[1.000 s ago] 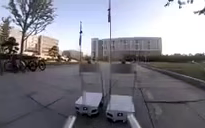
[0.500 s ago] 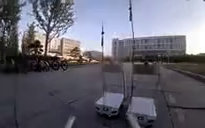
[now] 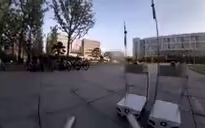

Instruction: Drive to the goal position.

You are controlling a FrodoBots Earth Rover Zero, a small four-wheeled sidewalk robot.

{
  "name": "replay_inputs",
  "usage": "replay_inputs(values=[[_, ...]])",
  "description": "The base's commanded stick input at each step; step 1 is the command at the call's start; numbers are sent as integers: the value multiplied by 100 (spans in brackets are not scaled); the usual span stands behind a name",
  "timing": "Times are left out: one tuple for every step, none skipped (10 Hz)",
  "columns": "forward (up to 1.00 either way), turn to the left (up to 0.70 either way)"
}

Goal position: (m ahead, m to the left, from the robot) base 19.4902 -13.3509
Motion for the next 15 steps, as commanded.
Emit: replay_inputs(values=[[0, 0], [0, 0], [0, 0], [0, 0], [0, 0], [57, 0], [70, 0], [70, 0], [70, 0], [70, 0], [70, 0], [70, 0], [70, 0], [70, 0], [70, 7]])
